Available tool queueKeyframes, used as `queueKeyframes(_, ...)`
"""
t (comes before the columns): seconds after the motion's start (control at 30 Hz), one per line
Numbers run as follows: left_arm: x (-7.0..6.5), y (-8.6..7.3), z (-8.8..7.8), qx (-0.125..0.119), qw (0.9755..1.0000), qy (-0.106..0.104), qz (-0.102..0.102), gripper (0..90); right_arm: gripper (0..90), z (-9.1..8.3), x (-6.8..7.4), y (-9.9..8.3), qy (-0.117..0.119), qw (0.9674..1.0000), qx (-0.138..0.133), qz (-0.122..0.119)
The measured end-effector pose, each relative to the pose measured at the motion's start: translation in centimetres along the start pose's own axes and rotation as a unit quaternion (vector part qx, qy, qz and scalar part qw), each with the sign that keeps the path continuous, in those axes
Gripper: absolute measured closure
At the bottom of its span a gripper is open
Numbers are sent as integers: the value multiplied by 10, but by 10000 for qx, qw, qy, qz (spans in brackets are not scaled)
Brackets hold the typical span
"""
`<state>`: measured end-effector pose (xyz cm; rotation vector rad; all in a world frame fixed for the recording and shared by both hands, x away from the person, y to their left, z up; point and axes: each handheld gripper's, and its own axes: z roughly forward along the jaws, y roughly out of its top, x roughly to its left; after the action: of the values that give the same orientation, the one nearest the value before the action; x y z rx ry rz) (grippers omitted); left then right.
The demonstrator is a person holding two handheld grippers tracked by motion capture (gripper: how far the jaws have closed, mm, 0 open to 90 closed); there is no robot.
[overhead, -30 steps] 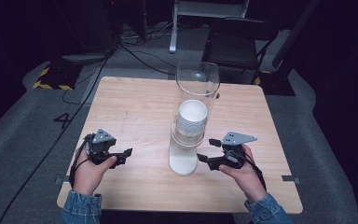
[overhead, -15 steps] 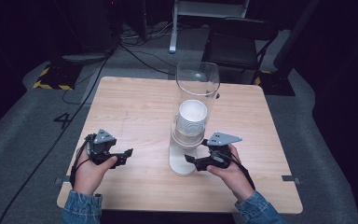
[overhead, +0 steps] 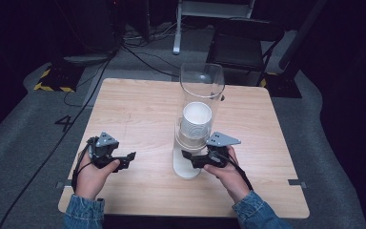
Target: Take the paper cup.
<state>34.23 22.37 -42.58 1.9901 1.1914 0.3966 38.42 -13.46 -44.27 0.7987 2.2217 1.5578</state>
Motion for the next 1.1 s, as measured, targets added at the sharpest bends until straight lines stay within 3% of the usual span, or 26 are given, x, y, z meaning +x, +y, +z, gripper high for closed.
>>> queueKeyframes(0.2,-1,0,1,21,10000,1,19,236,193,2,5,-2,-163,9992,-349,-102)
queueKeyframes(0.37,-1,0,1,19,10000,10,15,236,255,3,7,-2,-114,9983,-567,-117)
queueKeyframes(0.4,-1,0,1,17,10000,9,13,236,301,2,8,-2,-98,9983,-556,-130)
queueKeyframes(0.47,-1,0,1,19,10000,3,8,236,310,2,9,-1,-147,9981,-544,-236)
queueKeyframes(1.1,0,-1,0,14,10000,-44,5,236,322,1,5,0,-228,9975,-396,-536)
